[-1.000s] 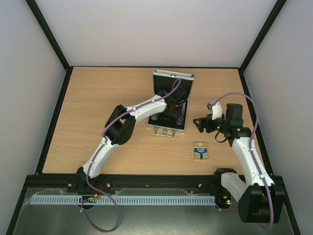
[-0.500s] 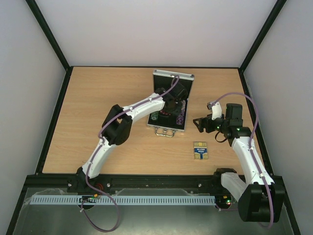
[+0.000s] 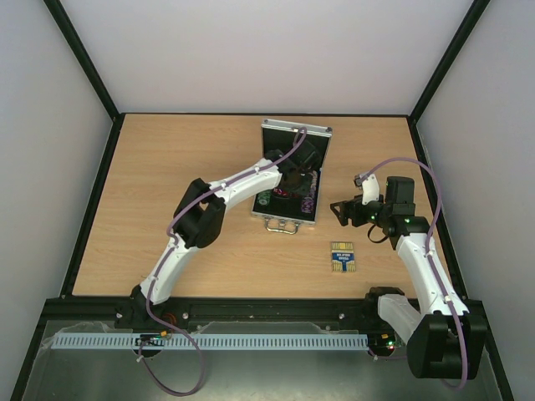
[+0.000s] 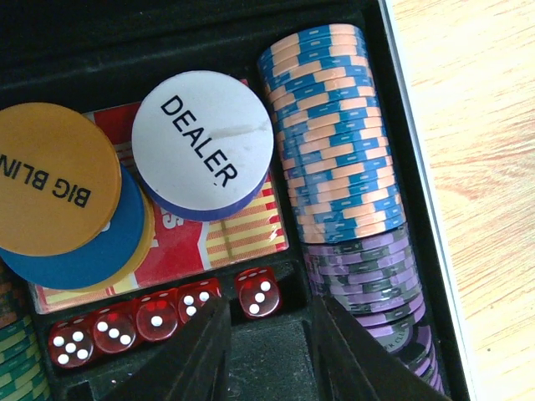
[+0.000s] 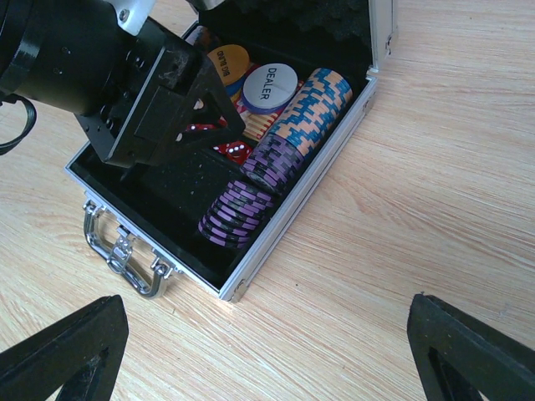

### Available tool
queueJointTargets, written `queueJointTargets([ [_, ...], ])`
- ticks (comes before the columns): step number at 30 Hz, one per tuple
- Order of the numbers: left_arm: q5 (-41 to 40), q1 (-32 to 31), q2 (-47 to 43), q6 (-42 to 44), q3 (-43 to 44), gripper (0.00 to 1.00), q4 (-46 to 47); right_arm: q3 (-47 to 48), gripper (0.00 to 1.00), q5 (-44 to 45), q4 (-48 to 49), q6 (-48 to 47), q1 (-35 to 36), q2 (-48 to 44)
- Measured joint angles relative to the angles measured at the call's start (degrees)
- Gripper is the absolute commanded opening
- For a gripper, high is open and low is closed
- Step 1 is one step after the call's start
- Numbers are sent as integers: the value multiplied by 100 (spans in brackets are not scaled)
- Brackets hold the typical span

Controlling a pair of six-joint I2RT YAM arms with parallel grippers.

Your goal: Pack up texas hold em set

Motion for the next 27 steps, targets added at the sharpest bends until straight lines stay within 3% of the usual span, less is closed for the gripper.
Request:
queueJointTargets([
  [6, 11, 0, 9, 61, 0, 3, 57, 0, 93, 20, 0, 0, 0, 0],
  [27, 321, 15, 315, 85, 0, 2, 203, -2, 93, 24, 0, 0, 0, 0],
])
